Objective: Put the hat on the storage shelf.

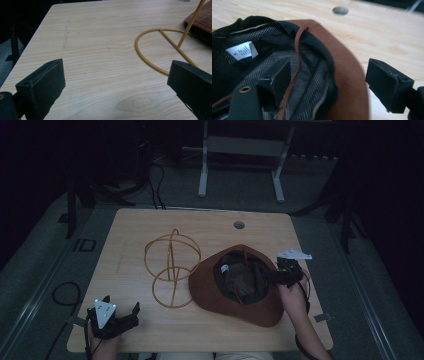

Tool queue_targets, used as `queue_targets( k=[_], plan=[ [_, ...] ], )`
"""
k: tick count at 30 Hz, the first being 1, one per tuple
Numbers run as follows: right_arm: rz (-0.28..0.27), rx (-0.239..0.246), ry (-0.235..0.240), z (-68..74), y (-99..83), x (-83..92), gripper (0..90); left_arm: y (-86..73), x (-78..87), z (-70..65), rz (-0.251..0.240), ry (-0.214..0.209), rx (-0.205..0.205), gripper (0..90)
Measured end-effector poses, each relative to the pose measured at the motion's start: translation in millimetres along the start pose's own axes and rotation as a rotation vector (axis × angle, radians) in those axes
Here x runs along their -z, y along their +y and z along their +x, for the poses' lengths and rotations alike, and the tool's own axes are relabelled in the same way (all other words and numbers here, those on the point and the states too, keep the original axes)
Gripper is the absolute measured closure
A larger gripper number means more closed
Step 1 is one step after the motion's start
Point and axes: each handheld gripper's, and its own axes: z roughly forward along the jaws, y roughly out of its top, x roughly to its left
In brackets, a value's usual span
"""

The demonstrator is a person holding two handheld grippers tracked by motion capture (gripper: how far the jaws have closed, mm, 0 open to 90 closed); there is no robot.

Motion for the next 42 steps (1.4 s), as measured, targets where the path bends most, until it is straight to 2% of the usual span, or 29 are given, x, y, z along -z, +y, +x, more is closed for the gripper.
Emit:
queue_targets(
  k=[3, 5, 7, 9, 12, 14, 16, 17, 20, 21, 23, 24, 26, 28, 30, 32, 34, 37, 40, 42],
  plan=[
    [0.072, -0.042, 0.038, -2.7, 3.8, -18.5, 14.8, 0.2, 1.0, 1.6, -0.011, -0.013, 0.020, 2.0],
    [0.112, -0.045, 0.056, -3.1, 5.5, -27.4, 14.3, 0.5, 1.7, 2.6, -0.016, -0.038, 0.042, 1.9],
    [0.145, -0.021, 0.043, -1.7, 7.4, -34.6, 14.5, 0.7, 1.4, 2.1, -0.007, -0.040, 0.036, 2.0],
    [0.171, -0.027, 0.032, -2.0, 8.7, -41.6, 14.4, 0.8, 0.6, 1.2, 0.010, -0.042, 0.036, 2.0],
    [0.201, -0.041, 0.030, -2.5, 9.6, -49.6, 13.3, 1.2, 0.6, 1.9, 0.020, -0.064, 0.061, 2.0],
    [0.211, -0.032, 0.013, -1.4, 8.5, -52.7, 12.8, 1.1, -0.3, 2.3, 0.039, -0.070, 0.067, 2.0],
    [0.212, -0.033, 0.021, -1.8, 6.7, -55.7, 12.3, 0.9, -1.4, 1.9, 0.066, -0.084, 0.053, 2.0],
    [0.216, -0.037, 0.021, -2.2, 5.9, -57.3, 12.3, 1.2, -1.7, 0.7, 0.081, -0.076, 0.034, 1.9],
    [0.241, -0.050, -0.021, -3.8, 2.5, -63.8, 12.6, 2.0, -0.7, -2.6, 0.094, -0.092, -0.006, 1.9],
    [0.261, -0.052, -0.020, -3.8, 1.2, -66.1, 14.8, 2.3, -1.0, -3.9, 0.100, -0.095, -0.008, 2.0],
    [0.264, -0.017, -0.072, -2.5, -2.0, -68.5, 27.3, 2.2, -1.9, -5.9, 0.116, -0.100, -0.017, 2.0],
    [0.275, -0.004, -0.082, -2.6, -4.0, -70.5, 31.4, 2.1, -2.1, -6.4, 0.117, -0.107, -0.013, 2.0],
    [0.293, -0.018, -0.070, -4.3, -6.8, -73.5, 40.8, 2.3, -2.6, -6.9, 0.120, -0.110, -0.014, 2.0],
    [0.307, 0.028, -0.092, -2.7, -8.8, -76.2, 46.2, 2.6, -2.5, -7.2, 0.120, -0.107, -0.015, 2.0],
    [0.325, 0.050, -0.128, -1.5, -8.3, -76.8, 56.7, 2.4, -2.6, -7.0, 0.124, -0.107, -0.010, 2.0],
    [0.335, 0.083, -0.173, -1.1, -8.5, -77.2, 73.4, 2.2, -2.9, -7.2, 0.130, -0.102, -0.005, 2.0],
    [0.329, 0.077, -0.189, -2.8, -10.4, -77.0, 82.2, 2.6, -2.4, -7.4, 0.128, -0.100, -0.004, 2.0],
    [0.293, 0.063, -0.184, -6.0, -8.5, -71.1, 84.0, 3.6, -1.1, -7.2, 0.118, -0.100, 0.005, 2.4],
    [0.226, 0.045, -0.185, -8.7, -0.9, -57.5, 84.4, 4.3, -0.5, -8.2, 0.109, -0.113, 0.008, 2.4],
    [0.181, 0.027, -0.165, -11.1, 4.9, -47.4, 84.5, 4.5, -0.7, -10.7, 0.113, -0.130, 0.009, 2.4]
  ],
)
